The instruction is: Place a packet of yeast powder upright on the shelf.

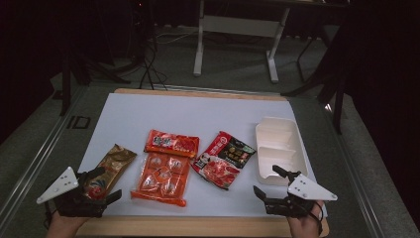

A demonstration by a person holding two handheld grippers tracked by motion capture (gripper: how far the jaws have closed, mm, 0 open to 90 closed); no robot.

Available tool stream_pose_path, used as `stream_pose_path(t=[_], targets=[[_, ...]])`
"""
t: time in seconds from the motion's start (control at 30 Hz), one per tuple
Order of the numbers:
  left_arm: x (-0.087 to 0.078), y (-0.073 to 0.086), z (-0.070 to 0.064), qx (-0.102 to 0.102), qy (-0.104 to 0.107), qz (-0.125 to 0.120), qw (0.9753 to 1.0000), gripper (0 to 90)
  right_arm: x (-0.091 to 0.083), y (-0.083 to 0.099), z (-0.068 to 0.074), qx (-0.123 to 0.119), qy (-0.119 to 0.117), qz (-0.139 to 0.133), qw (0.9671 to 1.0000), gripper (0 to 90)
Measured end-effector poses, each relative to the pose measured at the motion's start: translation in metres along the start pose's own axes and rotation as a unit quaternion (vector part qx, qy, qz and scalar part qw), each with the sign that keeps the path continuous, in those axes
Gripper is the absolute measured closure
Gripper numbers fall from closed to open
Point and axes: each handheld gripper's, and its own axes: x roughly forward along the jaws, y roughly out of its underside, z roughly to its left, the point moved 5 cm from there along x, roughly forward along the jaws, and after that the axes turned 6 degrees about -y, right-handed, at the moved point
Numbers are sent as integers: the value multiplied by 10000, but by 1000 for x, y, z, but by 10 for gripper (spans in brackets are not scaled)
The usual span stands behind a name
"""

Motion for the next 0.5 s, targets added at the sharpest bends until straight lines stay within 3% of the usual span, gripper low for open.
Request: stream_pose_path(t=[0.07,0.3,0.37,0.4,0.5], targets=[[-1,-5,-1,59,15,-19,10000,11,-1,-2,0,-34,-1,-105,9999,128],[-2,-25,6,160,-82,-16,9998,11,3,-1,4,179,-87,46,9998,107],[-2,-29,8,196,-155,23,9997,11,4,-3,5,150,100,7,9998,104],[-2,-32,9,215,-189,-14,9996,11,3,-4,6,150,-11,-24,9999,102],[0,-40,13,272,-290,-23,9992,14,3,-6,9,111,-48,-81,9999,102]])
